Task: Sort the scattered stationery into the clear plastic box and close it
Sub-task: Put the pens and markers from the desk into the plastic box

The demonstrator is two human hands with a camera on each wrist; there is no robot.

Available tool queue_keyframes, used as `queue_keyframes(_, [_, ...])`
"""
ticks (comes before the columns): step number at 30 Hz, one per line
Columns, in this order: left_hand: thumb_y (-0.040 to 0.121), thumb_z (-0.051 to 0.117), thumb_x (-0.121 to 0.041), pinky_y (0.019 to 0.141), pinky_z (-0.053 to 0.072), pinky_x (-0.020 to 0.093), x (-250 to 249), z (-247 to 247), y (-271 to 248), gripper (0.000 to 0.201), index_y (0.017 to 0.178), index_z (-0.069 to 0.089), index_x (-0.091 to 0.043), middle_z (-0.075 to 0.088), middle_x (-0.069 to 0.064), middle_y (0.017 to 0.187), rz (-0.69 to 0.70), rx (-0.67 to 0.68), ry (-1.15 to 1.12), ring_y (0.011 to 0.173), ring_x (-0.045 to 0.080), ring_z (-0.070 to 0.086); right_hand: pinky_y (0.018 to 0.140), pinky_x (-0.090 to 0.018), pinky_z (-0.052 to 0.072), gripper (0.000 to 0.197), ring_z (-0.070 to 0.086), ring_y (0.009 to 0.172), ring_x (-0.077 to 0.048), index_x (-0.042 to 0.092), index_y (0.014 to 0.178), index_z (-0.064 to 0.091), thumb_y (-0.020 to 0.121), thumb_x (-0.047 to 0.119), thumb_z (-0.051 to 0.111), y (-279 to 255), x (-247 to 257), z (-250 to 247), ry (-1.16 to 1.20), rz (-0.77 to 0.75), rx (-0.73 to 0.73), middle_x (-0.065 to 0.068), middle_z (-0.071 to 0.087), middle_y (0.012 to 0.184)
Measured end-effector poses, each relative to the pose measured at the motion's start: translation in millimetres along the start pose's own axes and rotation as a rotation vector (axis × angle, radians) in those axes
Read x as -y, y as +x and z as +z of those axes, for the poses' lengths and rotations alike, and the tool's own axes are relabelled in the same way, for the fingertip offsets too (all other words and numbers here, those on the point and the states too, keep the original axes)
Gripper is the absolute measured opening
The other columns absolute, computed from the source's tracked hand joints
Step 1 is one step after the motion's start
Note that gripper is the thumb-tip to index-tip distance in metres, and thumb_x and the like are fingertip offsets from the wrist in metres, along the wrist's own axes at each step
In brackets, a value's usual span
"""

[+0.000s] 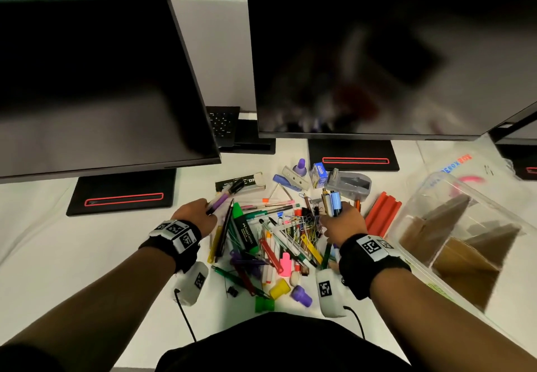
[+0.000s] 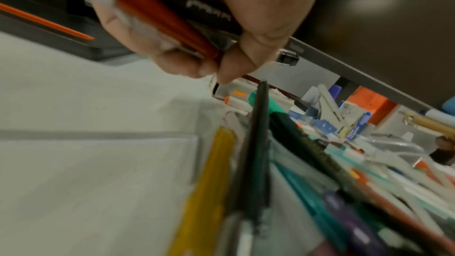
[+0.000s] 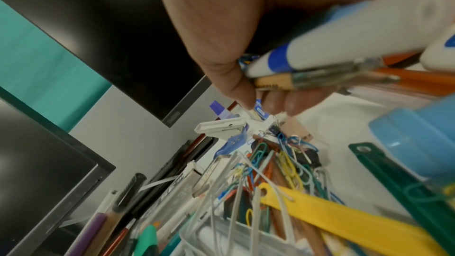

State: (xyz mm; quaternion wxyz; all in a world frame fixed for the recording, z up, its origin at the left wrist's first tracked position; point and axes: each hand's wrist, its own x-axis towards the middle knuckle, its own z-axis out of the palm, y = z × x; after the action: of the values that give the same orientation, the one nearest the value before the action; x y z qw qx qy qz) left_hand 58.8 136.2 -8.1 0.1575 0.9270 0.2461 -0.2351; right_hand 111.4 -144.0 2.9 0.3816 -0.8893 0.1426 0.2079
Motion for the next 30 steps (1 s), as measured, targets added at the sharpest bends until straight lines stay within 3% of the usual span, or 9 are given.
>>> queue_keyframes(2, [0.090, 0.045, -0.026, 0.068, 0.037, 0.030, -6.2, -2.9, -2.9, 0.012, 0.086, 0.043, -0.015, 0.051, 0.006, 0.084, 0.019, -0.019, -0.043, 0.077, 0.026, 0.048, 0.058, -0.042, 0.056, 0.015, 0.062, 0.058, -0.031, 0.012, 0.066, 0.051, 0.076, 0.015, 0.062, -4.9, 2.3, -3.1, 0.072, 0.012, 0.002, -0.014, 0.061, 0.065])
queue_keyframes(6, [0.093, 0.043, -0.027, 0.070, 0.045, 0.031, -24.2, -14.4, -12.3, 0.016, 0.096, 0.050, -0.013, 0.061, 0.011, 0.086, 0.128, -0.022, -0.160, 0.078, 0.030, 0.058, 0.041, -0.024, 0.044, 0.018, 0.050, 0.035, -0.016, 0.008, 0.067, 0.052, 0.083, 0.002, 0.056, -21.5, 14.8, -17.8, 0.316, 0.012, 0.058, -0.012, 0.056, 0.057])
queue_keyframes(11, [0.091, 0.050, -0.013, 0.070, 0.048, 0.035, -69.2, -26.1, -31.6, 0.010, 0.100, 0.056, -0.015, 0.062, 0.009, 0.081, 0.251, 0.022, -0.480, 0.066, 0.025, 0.054, 0.041, -0.022, 0.046, 0.008, 0.048, 0.040, -0.015, 0.007, 0.085, 0.052, 0.088, 0.000, 0.052, -34.6, 18.9, -59.1, 0.710, 0.056, 0.055, -0.008, 0.053, 0.061])
queue_keyframes(17, [0.085, 0.061, -0.015, 0.072, 0.056, 0.037, -139.7, -36.0, -58.1, 0.014, 0.076, 0.057, -0.025, 0.070, 0.010, 0.076, 0.351, 0.057, -0.405, 0.067, 0.026, 0.066, 0.052, -0.041, 0.046, 0.016, 0.050, 0.050, -0.028, 0.007, 0.064, 0.051, 0.077, 0.006, 0.061, -20.6, -18.2, -129.4, 0.763, 0.244, -0.224, -0.015, 0.051, 0.059])
queue_keyframes(19, [0.085, 0.061, -0.015, 0.057, 0.053, 0.028, -163.6, -34.9, -64.9, 0.003, 0.084, 0.063, -0.017, 0.067, 0.007, 0.067, 0.371, 0.101, -0.429, 0.052, 0.016, 0.062, 0.054, -0.039, 0.045, 0.017, 0.049, 0.049, -0.028, 0.003, 0.064, 0.052, 0.079, 0.003, 0.060, -16.1, -30.8, -143.3, 0.807, 0.293, -0.232, -0.016, 0.051, 0.058])
queue_keyframes(21, [0.086, 0.061, -0.014, 0.044, 0.046, 0.020, -188.9, -31.6, -73.8, 0.009, 0.090, 0.063, -0.007, 0.062, 0.002, 0.058, 0.398, 0.137, -0.433, 0.036, 0.007, 0.053, 0.059, -0.038, 0.046, 0.016, 0.050, 0.053, -0.028, 0.000, 0.067, 0.054, 0.080, 0.005, 0.062, -14.0, -39.0, -150.1, 0.796, 0.313, -0.210, -0.015, 0.051, 0.057])
queue_keyframes(23, [0.086, 0.061, -0.011, 0.040, 0.043, 0.016, -216.6, -26.3, -84.3, 0.005, 0.089, 0.061, -0.007, 0.060, 0.000, 0.057, 0.444, 0.172, -0.477, 0.035, 0.003, 0.051, 0.061, -0.037, 0.042, 0.017, 0.047, 0.056, -0.026, 0.001, 0.068, 0.054, 0.081, 0.007, 0.062, -13.5, -43.4, -155.7, 0.799, 0.300, -0.187, -0.013, 0.048, 0.060])
queue_keyframes(27, [0.085, 0.064, -0.019, 0.051, 0.054, 0.023, -265.9, -14.7, -100.3, 0.007, 0.083, 0.063, -0.012, 0.067, 0.003, 0.069, 0.527, 0.232, -0.482, 0.055, 0.013, 0.061, 0.054, -0.028, 0.035, 0.026, 0.039, 0.053, -0.019, 0.006, 0.061, 0.049, 0.085, -0.005, 0.050, -12.9, -56.1, -166.5, 0.875, 0.254, -0.111, -0.008, 0.041, 0.060])
queue_keyframes(30, [0.085, 0.062, -0.018, 0.058, 0.051, 0.019, -293.9, -4.9, -105.4, 0.014, 0.071, 0.061, -0.015, 0.064, -0.002, 0.061, 0.570, 0.239, -0.395, 0.043, 0.001, 0.058, 0.066, -0.029, 0.048, 0.019, 0.053, 0.065, -0.019, 0.007, 0.071, 0.052, 0.085, -0.005, 0.049, -15.1, -68.0, -175.4, 0.903, 0.235, -0.057, -0.009, 0.053, 0.074])
